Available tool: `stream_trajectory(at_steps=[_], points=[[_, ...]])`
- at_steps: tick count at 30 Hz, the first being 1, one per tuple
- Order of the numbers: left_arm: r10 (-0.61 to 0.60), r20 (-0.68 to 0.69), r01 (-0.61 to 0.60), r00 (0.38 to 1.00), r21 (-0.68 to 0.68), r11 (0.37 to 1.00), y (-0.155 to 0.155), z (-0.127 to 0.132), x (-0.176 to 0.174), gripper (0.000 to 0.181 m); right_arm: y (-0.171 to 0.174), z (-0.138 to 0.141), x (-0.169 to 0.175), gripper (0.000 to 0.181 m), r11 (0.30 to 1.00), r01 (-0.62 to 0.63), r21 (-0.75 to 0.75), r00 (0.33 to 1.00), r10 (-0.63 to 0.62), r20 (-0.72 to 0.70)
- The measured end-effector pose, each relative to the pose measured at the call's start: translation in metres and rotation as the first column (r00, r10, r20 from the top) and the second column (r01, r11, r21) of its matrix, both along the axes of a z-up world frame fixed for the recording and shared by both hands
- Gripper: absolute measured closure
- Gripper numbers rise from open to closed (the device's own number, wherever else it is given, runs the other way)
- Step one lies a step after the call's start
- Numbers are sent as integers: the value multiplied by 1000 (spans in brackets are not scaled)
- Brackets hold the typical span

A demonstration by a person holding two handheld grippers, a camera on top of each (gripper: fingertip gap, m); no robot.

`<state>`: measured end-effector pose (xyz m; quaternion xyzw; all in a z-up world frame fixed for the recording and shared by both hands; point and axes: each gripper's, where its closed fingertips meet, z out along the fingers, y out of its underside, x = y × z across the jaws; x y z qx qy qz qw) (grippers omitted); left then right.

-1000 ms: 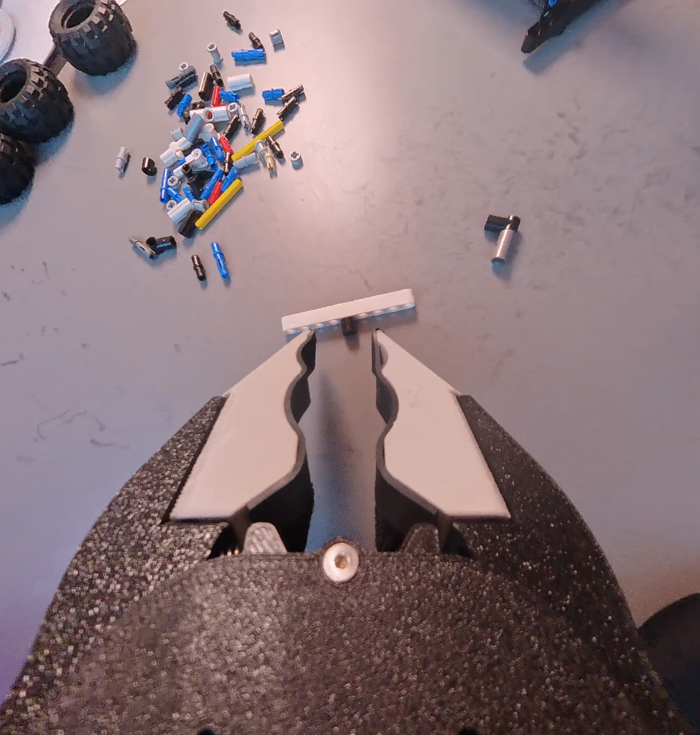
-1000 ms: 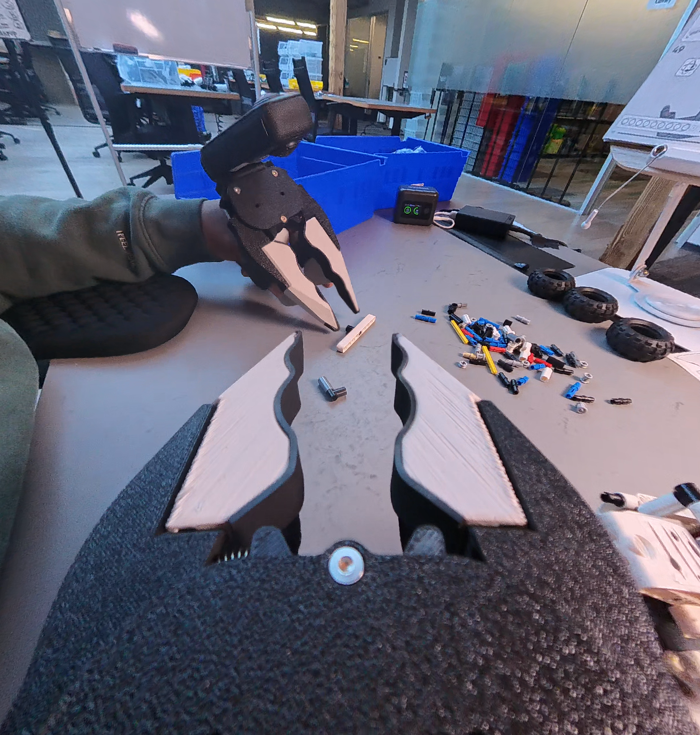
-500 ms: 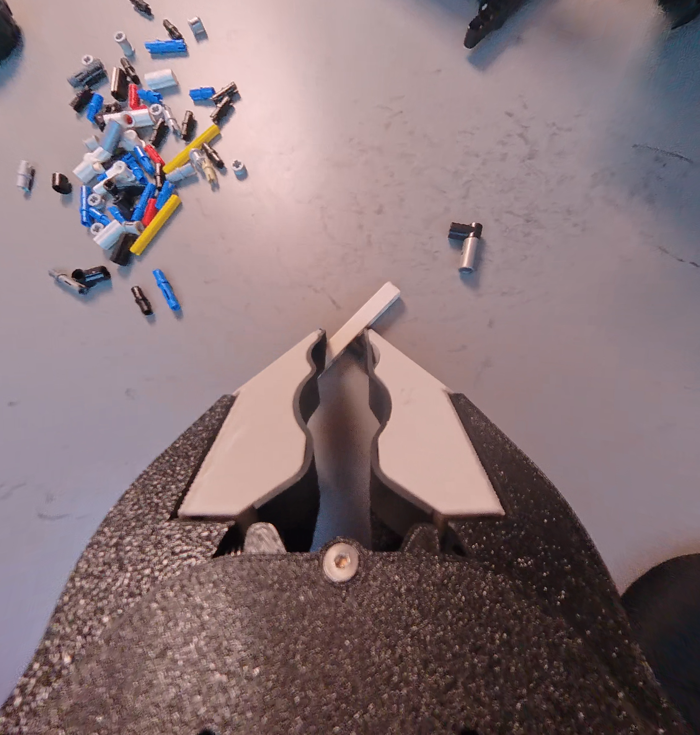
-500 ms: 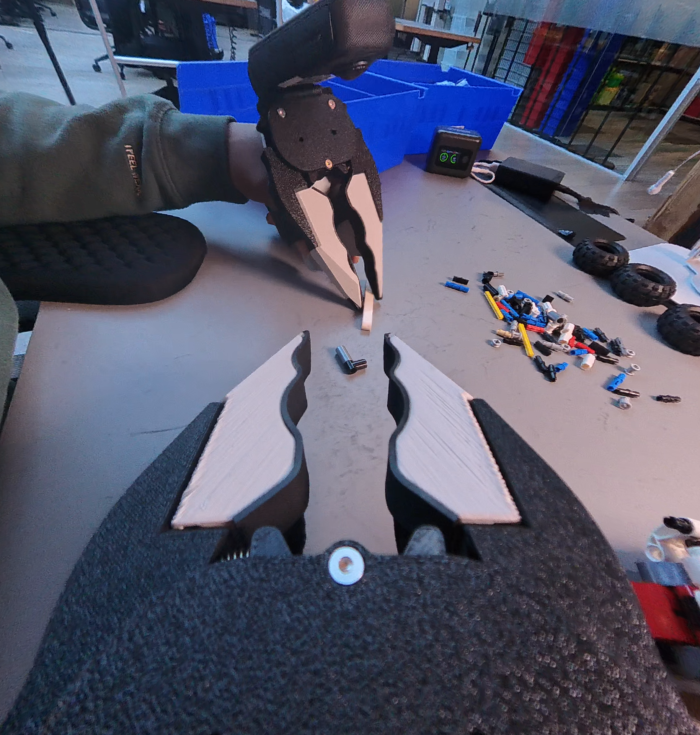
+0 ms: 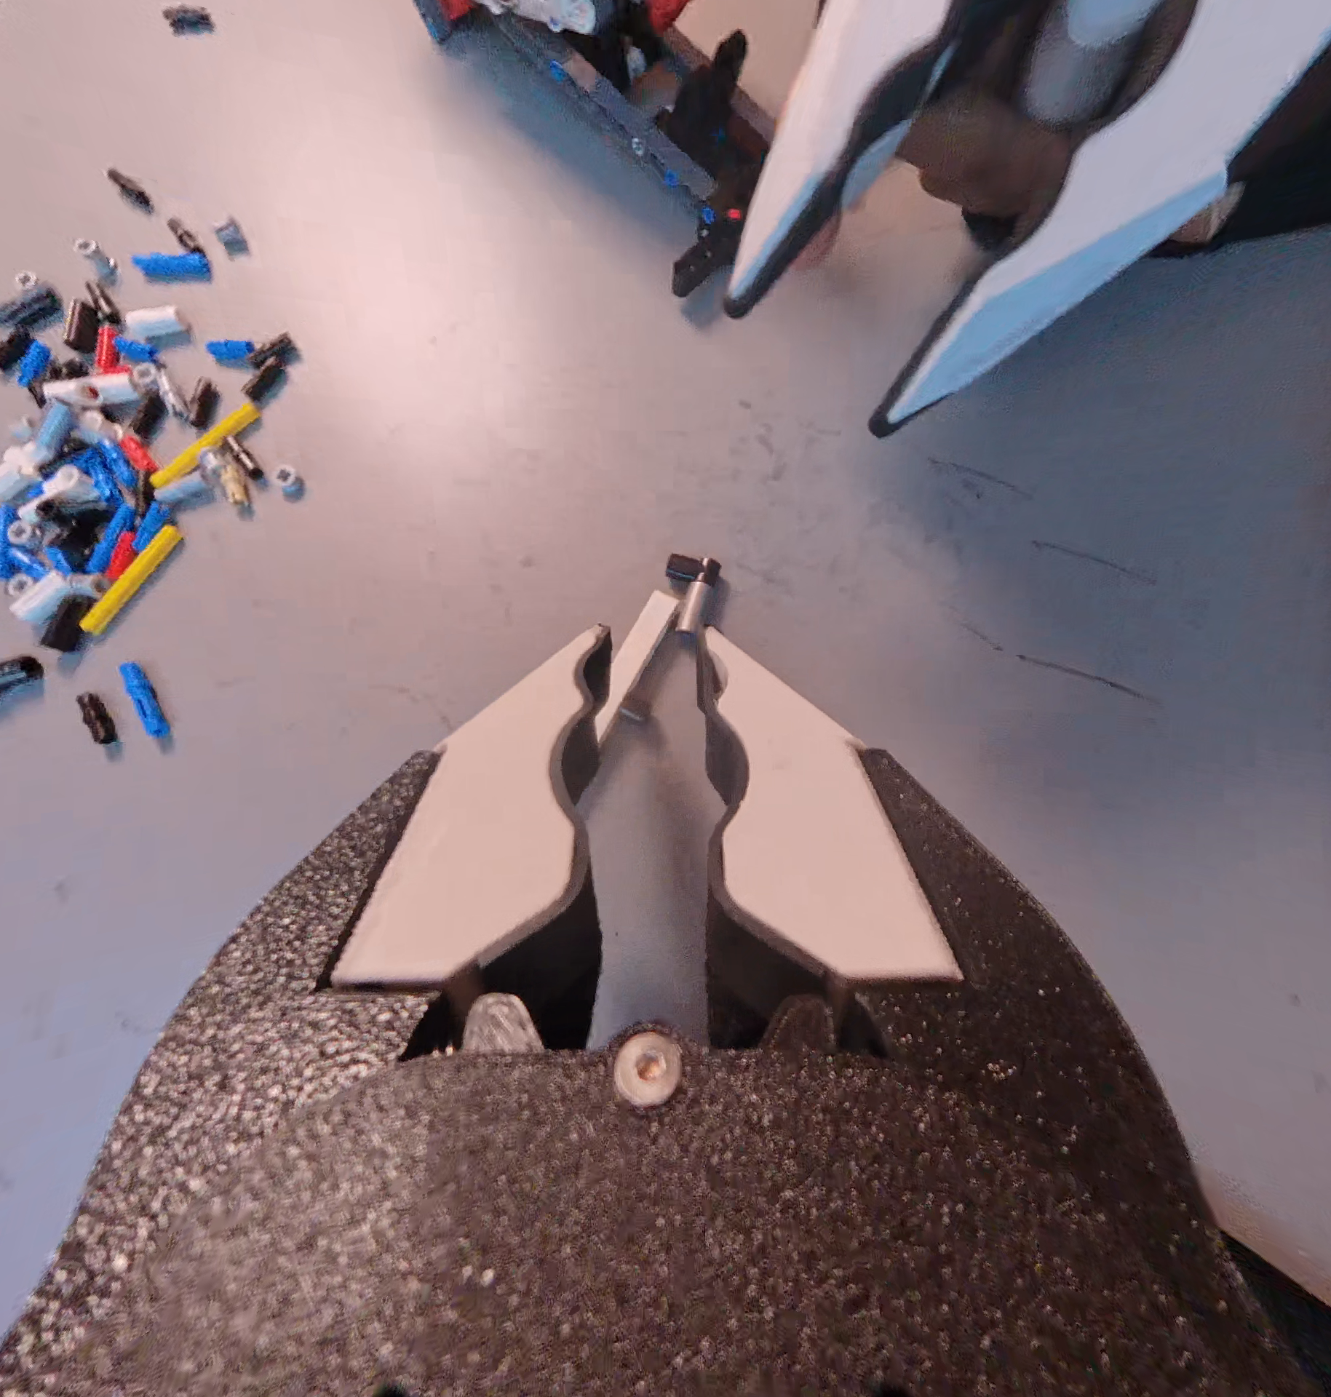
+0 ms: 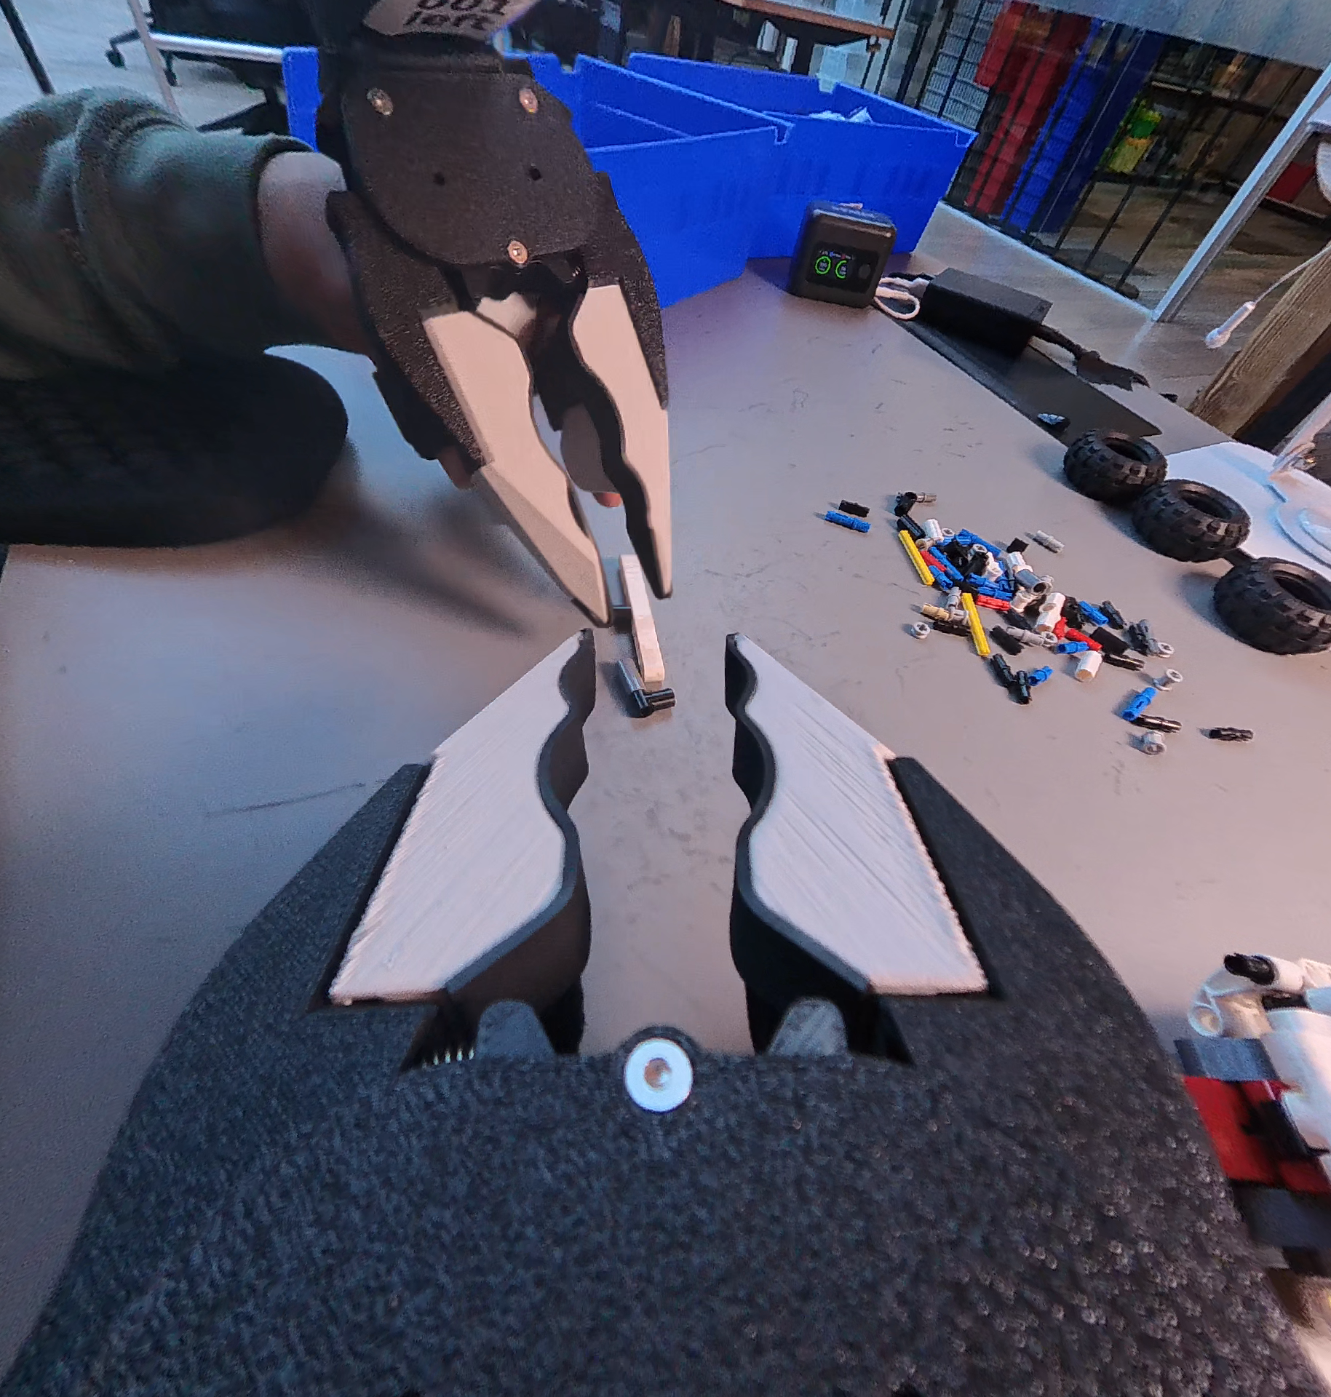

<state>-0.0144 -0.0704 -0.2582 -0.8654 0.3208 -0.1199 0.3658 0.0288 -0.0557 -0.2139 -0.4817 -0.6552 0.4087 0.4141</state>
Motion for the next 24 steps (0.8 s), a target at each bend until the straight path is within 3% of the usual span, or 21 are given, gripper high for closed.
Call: stream_trajectory(at_steps=[3,7,14,18,22,24], points=[[-82,-63,83,995,15,996,-6,-3,16,167,1,-2,1,148,1000,5,21,1000,-5,7],[-65,-153,66,986,6,998,0,-17,15,159,0,-4,1,148,1000,0,31,1000,-1,17],[-112,-127,118,986,41,992,5,-15,27,181,-1,-7,2,148,997,-9,72,1000,6,30],[-149,38,147,988,57,987,0,1,36,181,-3,-14,7,147,976,-50,212,998,41,46],[-129,-7,129,992,47,990,0,-6,27,181,-3,-31,8,146,941,-77,331,992,38,123],[-138,-49,139,989,28,990,-1,-14,29,171,-5,-34,7,147,940,-87,330,989,43,138]])
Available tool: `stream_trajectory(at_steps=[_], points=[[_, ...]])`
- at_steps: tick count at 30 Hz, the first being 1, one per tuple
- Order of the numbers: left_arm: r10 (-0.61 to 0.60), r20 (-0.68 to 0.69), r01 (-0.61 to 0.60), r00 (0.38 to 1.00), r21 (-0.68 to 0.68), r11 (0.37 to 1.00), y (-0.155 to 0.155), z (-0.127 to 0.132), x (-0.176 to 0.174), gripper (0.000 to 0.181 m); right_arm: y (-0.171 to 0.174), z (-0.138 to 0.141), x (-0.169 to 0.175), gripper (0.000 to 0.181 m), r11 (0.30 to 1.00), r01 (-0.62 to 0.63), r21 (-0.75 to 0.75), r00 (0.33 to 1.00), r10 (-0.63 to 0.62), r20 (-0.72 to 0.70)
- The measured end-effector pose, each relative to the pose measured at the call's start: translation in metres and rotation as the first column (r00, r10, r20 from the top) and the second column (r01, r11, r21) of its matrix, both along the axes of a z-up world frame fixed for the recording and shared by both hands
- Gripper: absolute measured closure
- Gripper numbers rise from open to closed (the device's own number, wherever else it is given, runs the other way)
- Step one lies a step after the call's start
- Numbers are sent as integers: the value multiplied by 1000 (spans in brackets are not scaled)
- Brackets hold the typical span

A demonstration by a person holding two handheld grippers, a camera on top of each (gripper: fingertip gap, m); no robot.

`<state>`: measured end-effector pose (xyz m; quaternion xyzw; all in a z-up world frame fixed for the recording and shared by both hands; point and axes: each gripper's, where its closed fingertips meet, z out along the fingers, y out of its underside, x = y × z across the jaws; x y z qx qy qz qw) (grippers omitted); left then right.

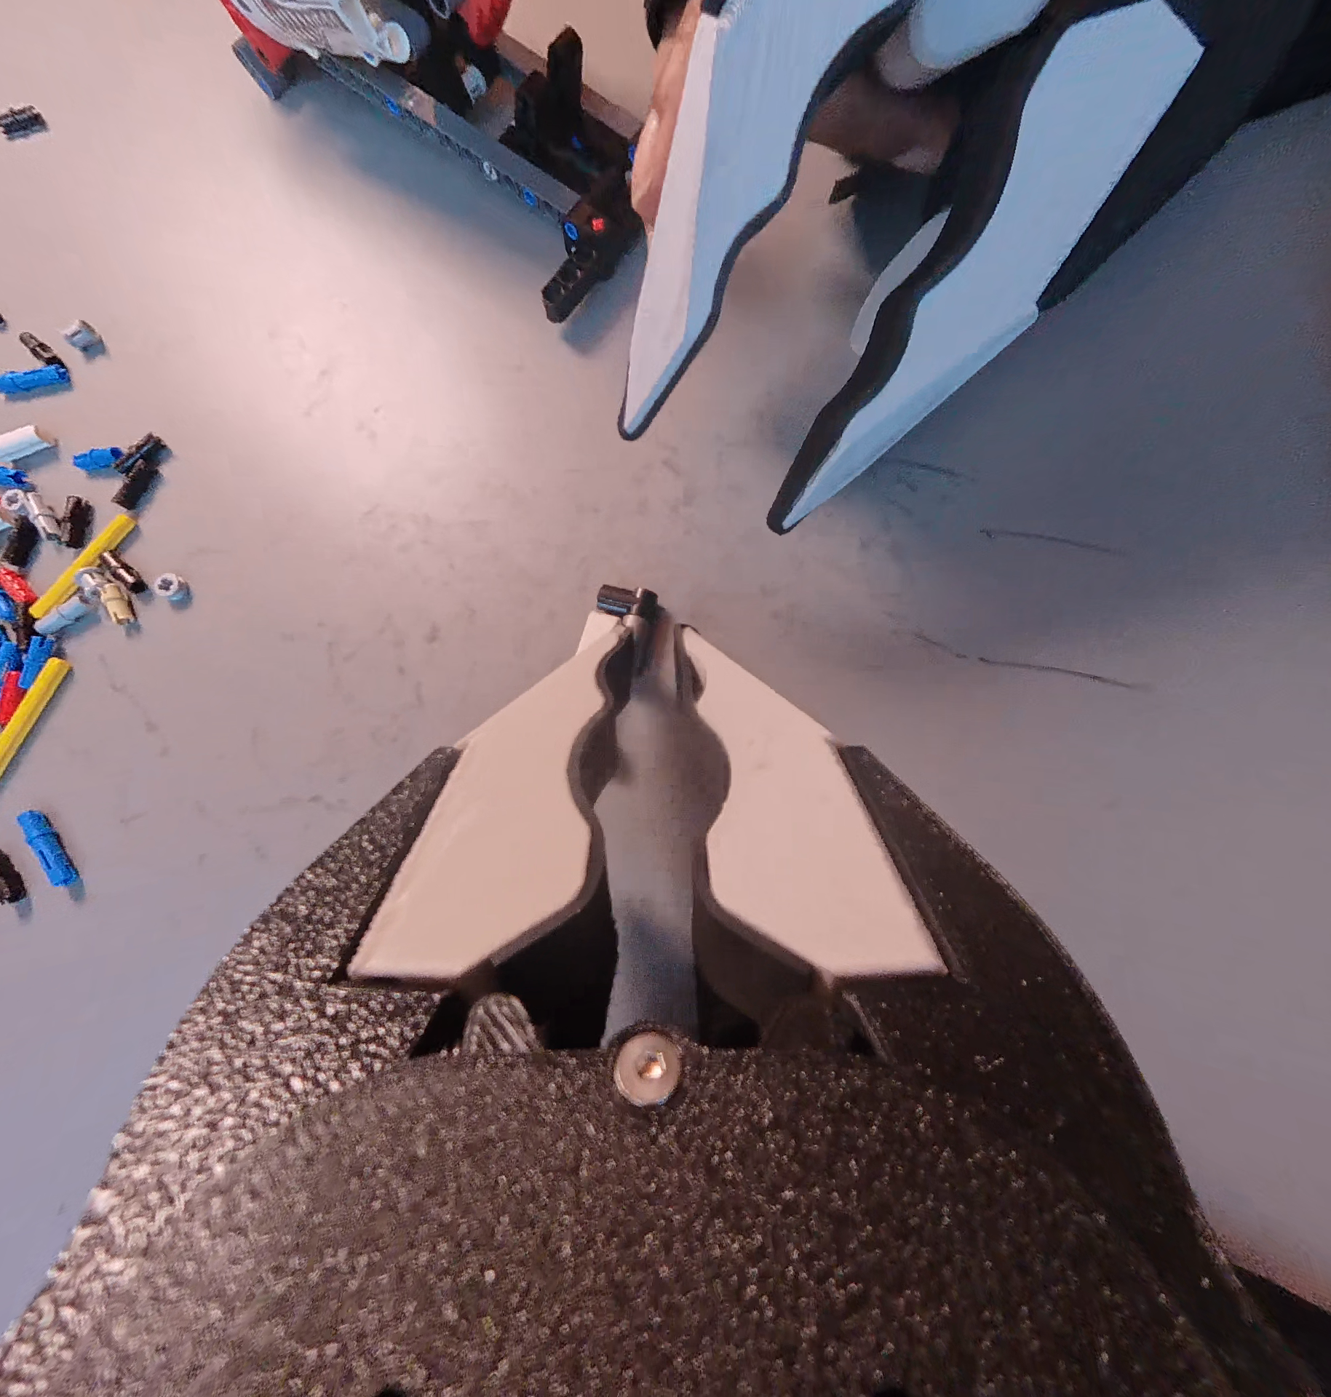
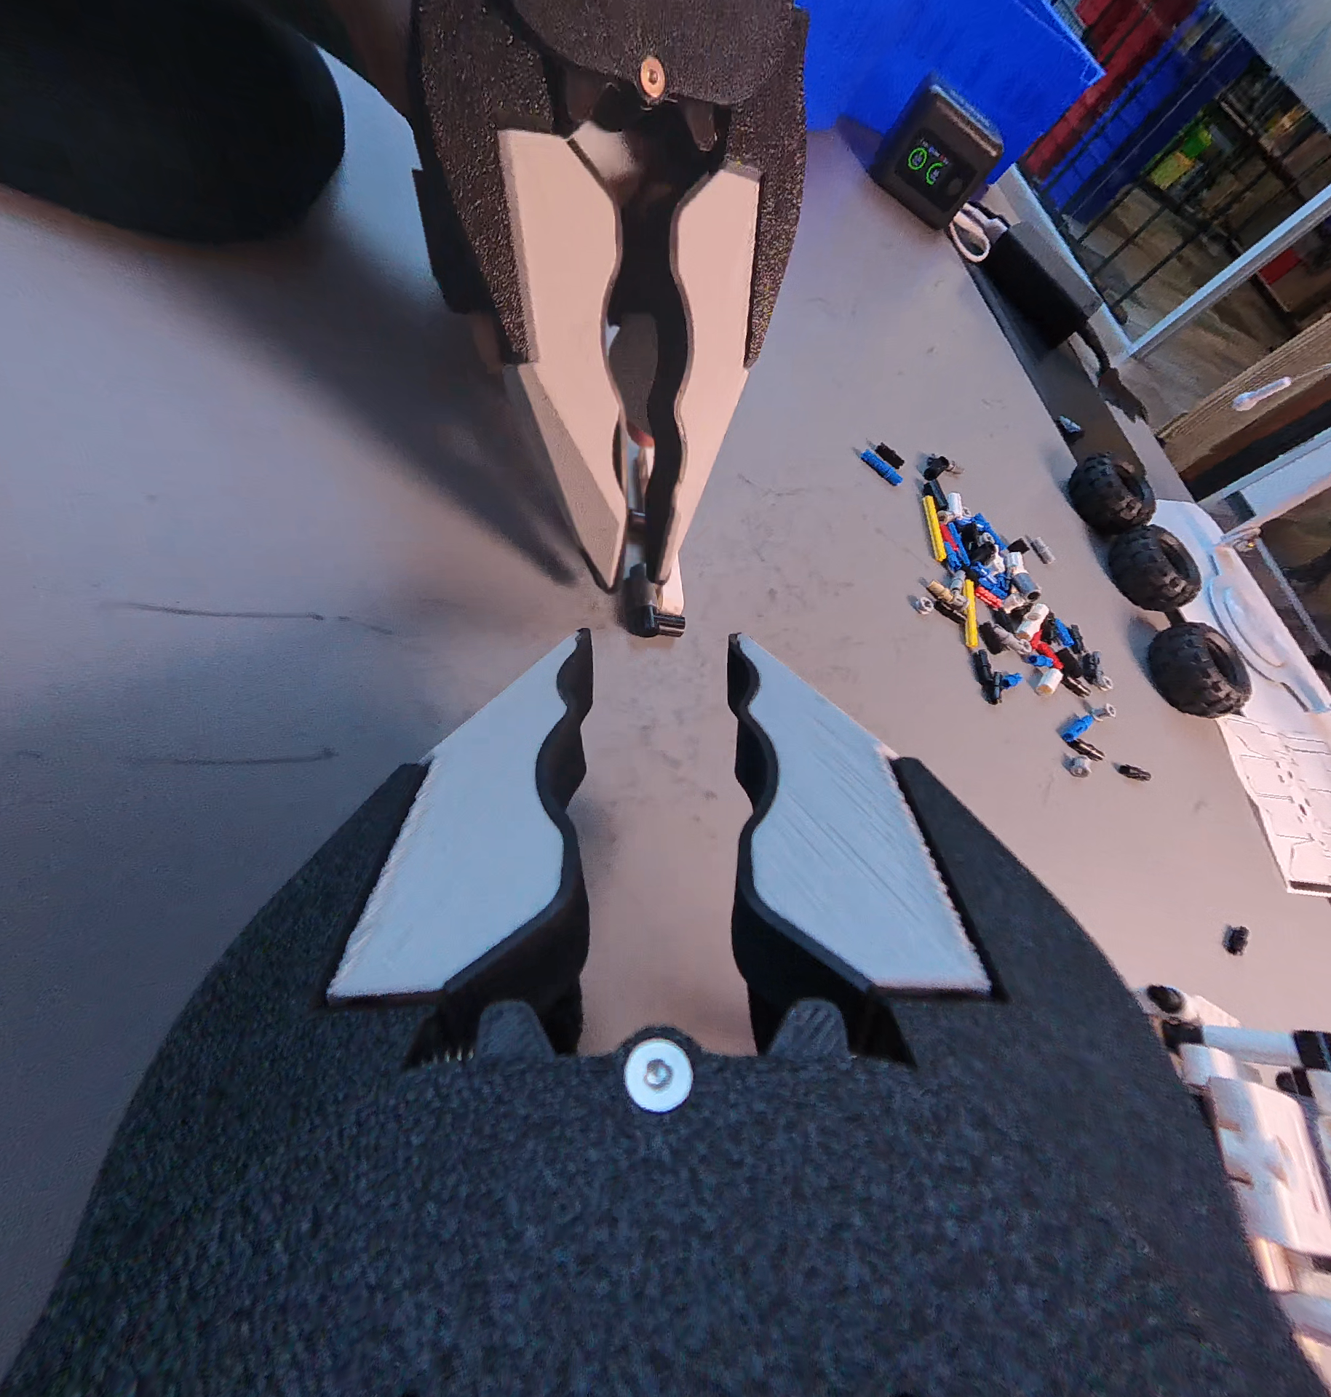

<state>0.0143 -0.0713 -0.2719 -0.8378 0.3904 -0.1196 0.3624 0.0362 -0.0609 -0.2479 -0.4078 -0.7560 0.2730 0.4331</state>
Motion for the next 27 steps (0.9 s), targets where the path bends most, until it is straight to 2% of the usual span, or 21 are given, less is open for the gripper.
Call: stream_trajectory(at_steps=[8,9,10,11,13,14,16,24,27], points=[[12,-52,-11,999,18,1000,7,-4,1,165,2,-1,0,147,999,14,-29,1000,-14,12],[-1,-50,2,999,12,1000,4,-4,3,169,2,-1,0,147,999,18,-35,1000,-17,13],[-49,-25,49,998,-17,999,-3,-3,11,181,3,0,0,147,999,20,-40,1000,-20,13],[-67,-17,66,998,-44,997,-8,-4,14,181,3,0,0,147,999,21,-46,1000,-20,12],[-47,-53,47,997,-11,999,-4,-5,10,180,3,0,0,147,998,22,-54,1000,-22,12],[-47,-57,47,997,-6,999,-4,-5,9,176,3,0,0,147,998,20,-54,1000,-20,11],[-61,-38,60,997,-24,998,-6,-6,12,157,2,0,1,147,998,18,-55,1000,-17,13],[-120,-38,120,992,-15,993,-8,-7,19,148,0,-2,2,147,998,1,-70,1000,1,31],[-129,-26,128,991,-11,992,-9,-6,22,149,-3,-9,5,150,996,-13,-91,996,21,92]])
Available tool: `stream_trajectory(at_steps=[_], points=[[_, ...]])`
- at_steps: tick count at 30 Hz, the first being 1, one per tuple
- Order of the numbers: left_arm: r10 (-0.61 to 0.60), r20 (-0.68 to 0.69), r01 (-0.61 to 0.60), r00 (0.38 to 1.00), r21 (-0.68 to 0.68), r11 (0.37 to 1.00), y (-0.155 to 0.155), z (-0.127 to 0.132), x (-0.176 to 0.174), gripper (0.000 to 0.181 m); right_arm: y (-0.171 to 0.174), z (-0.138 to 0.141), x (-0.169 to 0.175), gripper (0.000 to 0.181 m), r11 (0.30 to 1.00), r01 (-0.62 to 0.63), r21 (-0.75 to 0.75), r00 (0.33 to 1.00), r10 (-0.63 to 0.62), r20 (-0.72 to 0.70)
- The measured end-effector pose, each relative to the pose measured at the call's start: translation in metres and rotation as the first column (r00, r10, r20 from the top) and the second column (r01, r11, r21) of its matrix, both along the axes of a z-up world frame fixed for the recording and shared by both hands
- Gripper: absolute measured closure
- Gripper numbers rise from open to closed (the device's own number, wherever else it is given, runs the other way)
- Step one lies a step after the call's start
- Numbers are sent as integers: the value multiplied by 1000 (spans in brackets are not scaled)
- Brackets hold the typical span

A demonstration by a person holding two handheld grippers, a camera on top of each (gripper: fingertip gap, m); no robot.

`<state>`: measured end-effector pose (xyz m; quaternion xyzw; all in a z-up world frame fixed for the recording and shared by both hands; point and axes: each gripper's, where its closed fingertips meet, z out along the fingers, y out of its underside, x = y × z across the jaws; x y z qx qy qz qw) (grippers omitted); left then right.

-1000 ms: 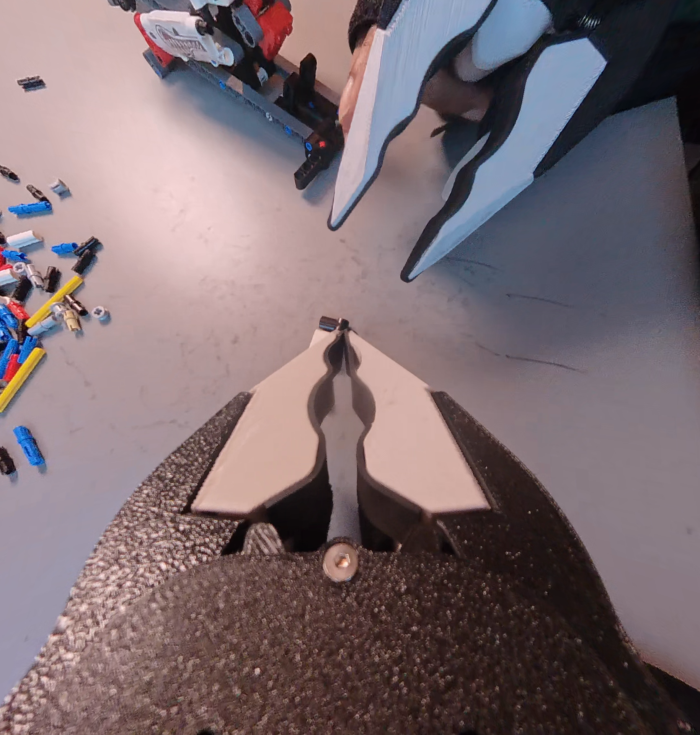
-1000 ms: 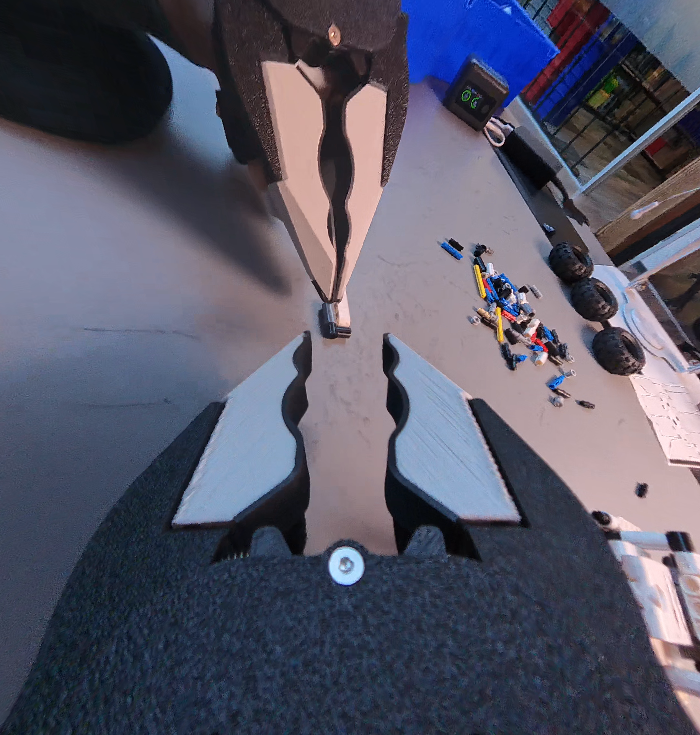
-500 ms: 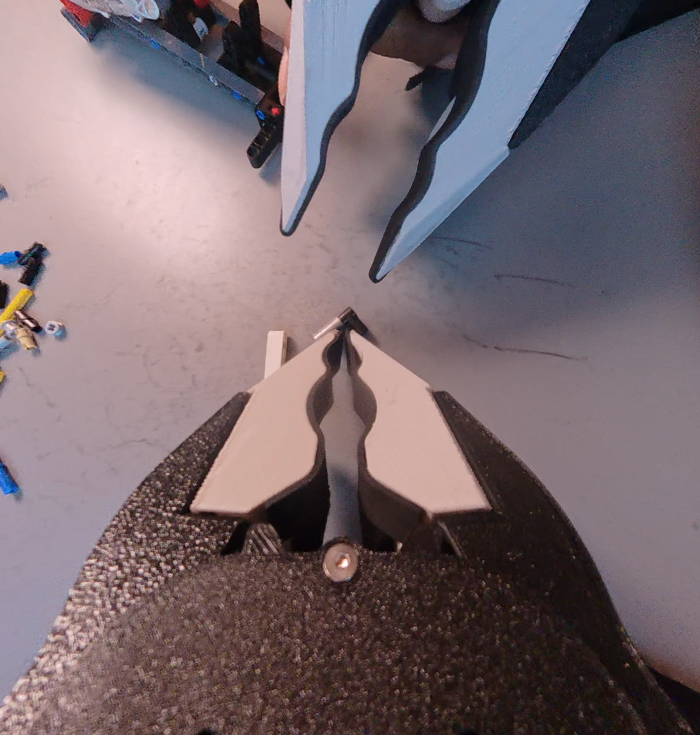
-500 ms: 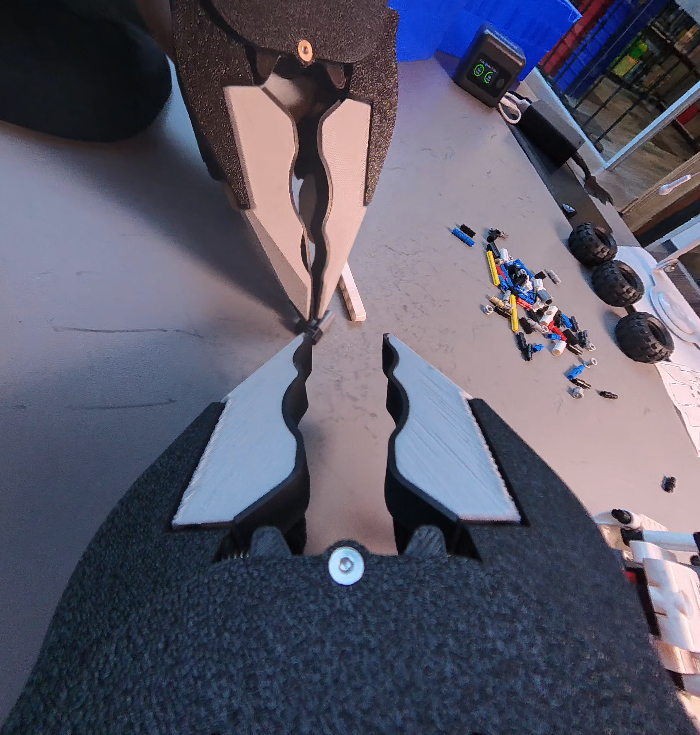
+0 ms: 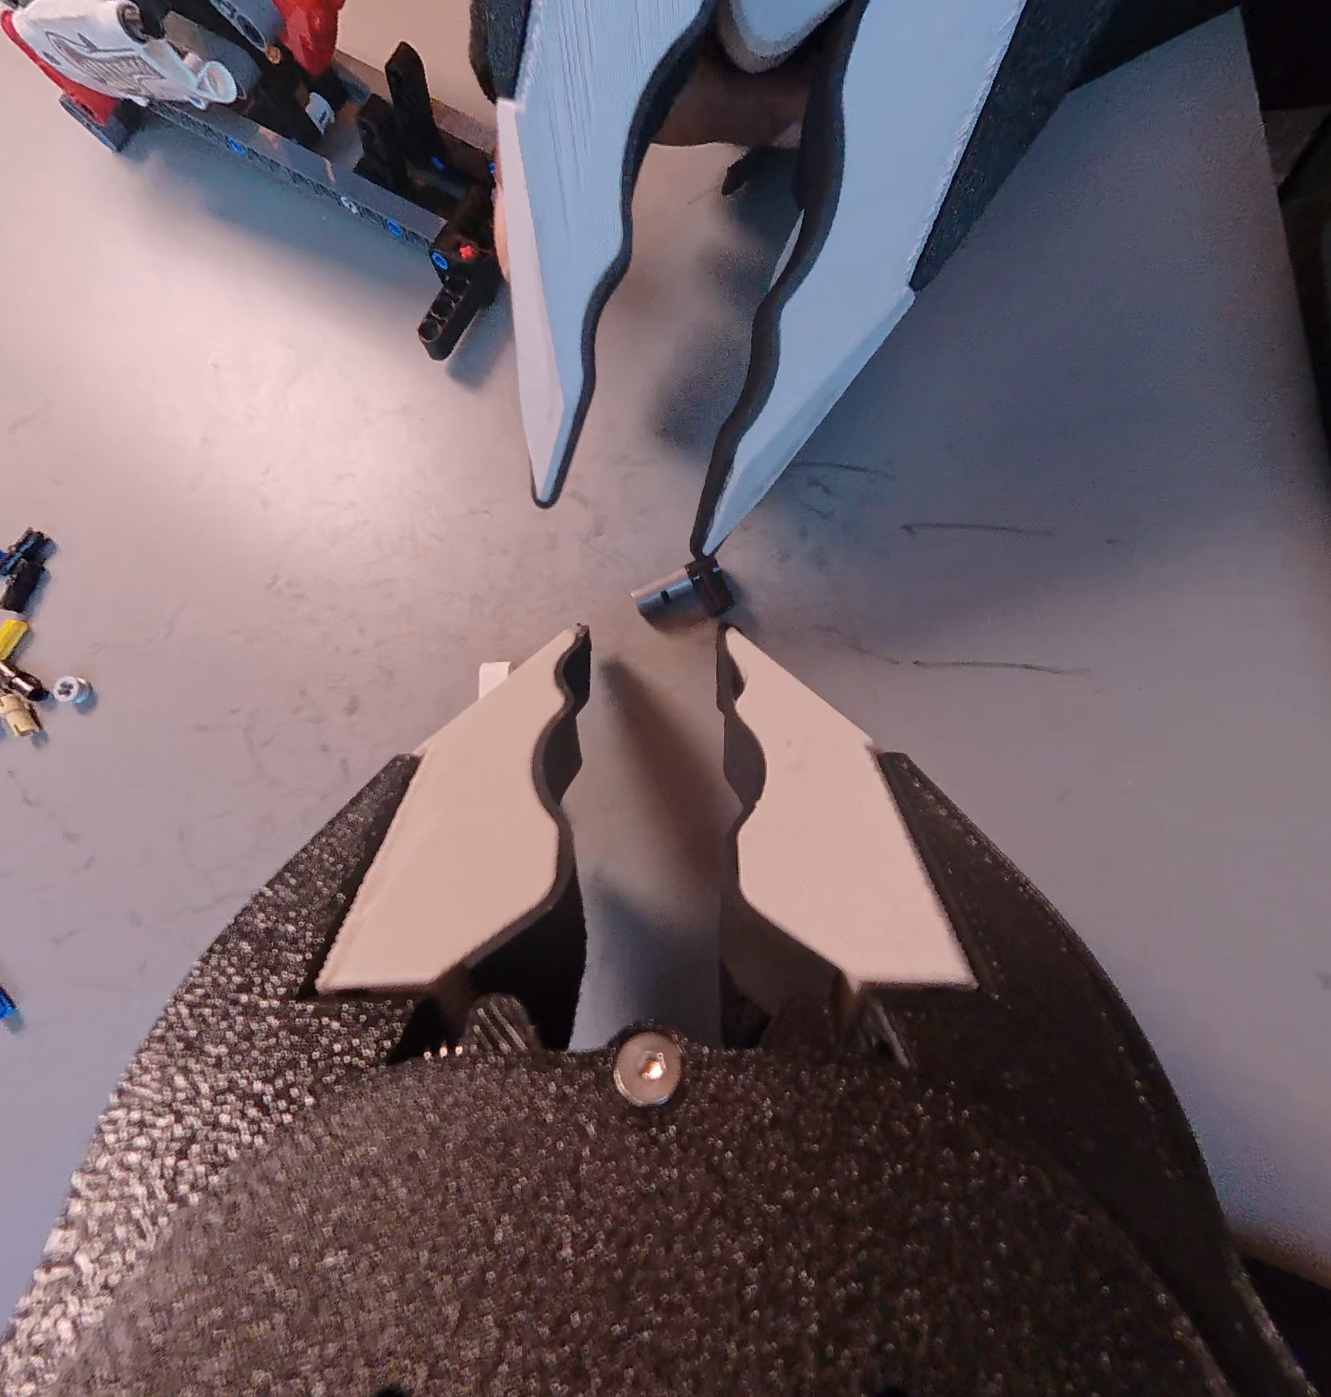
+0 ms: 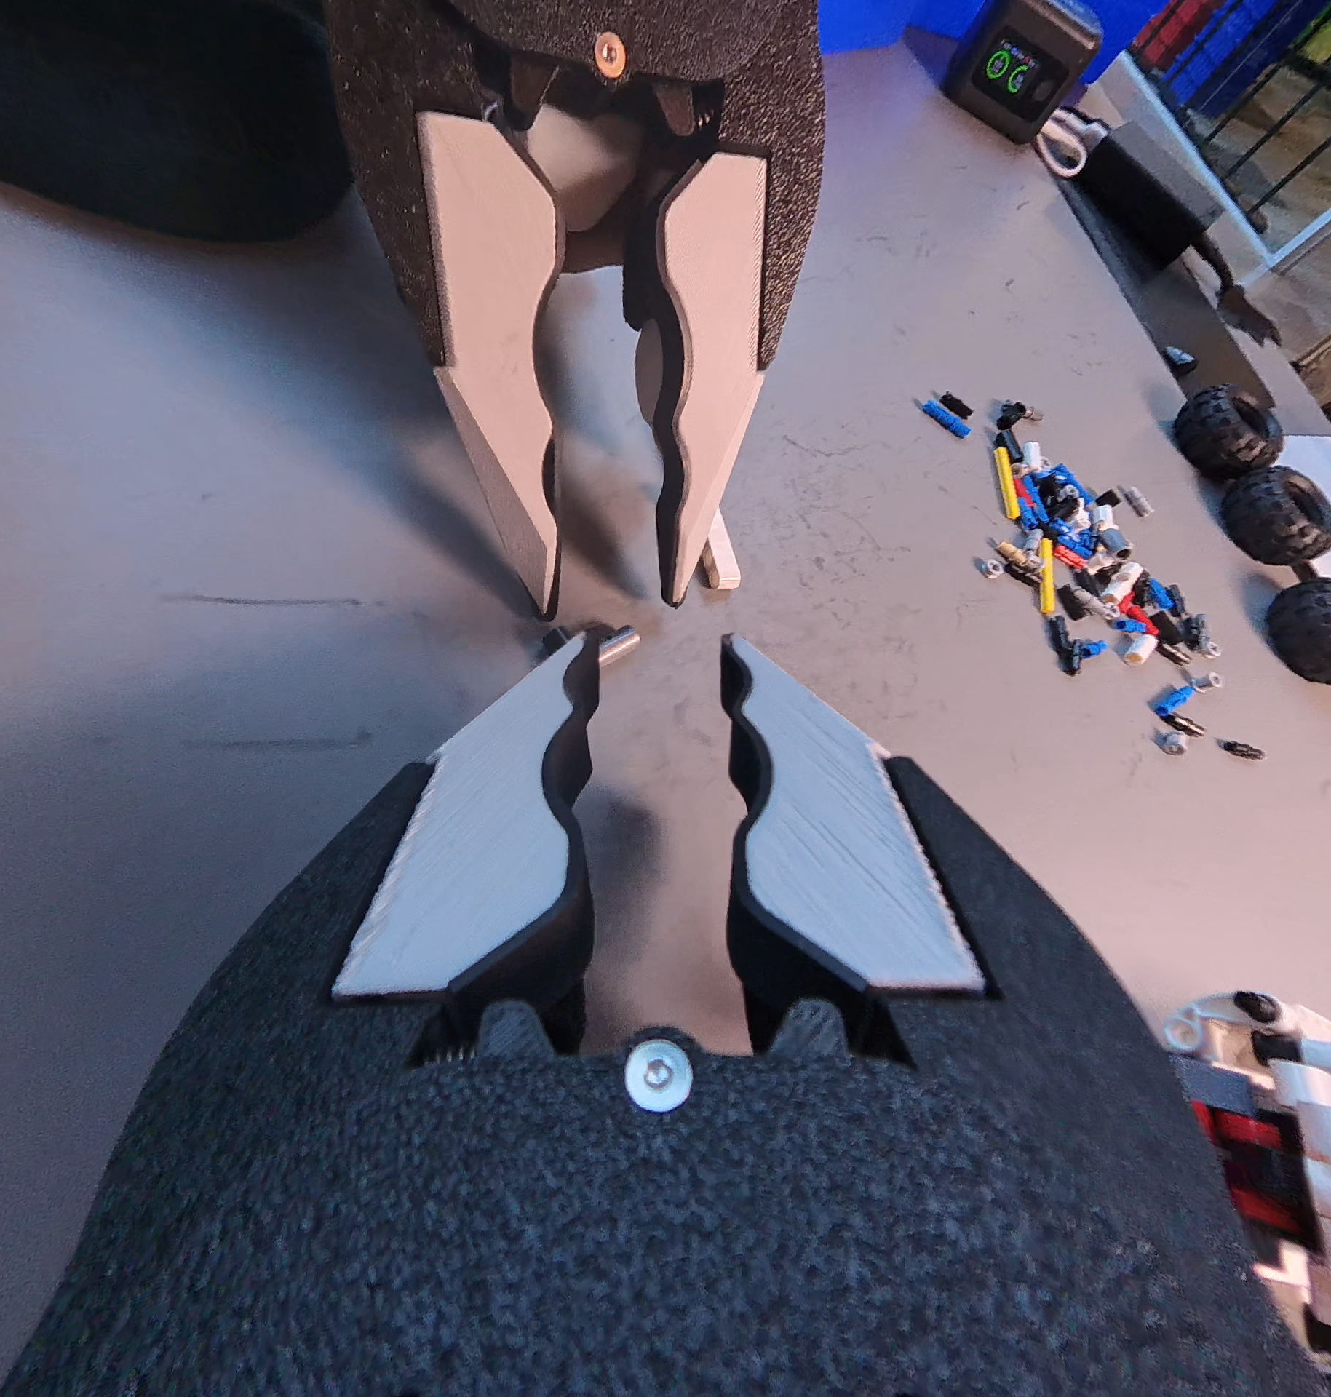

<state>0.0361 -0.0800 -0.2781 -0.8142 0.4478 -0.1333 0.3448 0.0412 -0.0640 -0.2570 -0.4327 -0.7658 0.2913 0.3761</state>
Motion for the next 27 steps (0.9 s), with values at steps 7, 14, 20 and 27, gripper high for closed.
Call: stream_trajectory(at_steps=[7,14,20,27], points=[[-87,12,86,996,58,995,6,6,14,145,-7,2,9,147,993,-53,-107,996,61,71],[-129,23,129,991,-15,991,-1,-3,19,165,-5,10,16,146,985,-56,-165,996,66,58],[-77,26,77,997,-18,997,2,-1,16,165,-5,3,16,145,990,-51,-132,994,63,86],[-34,21,32,999,101,994,11,24,17,166,4,20,10,154,978,-1,-208,1000,1,3]])
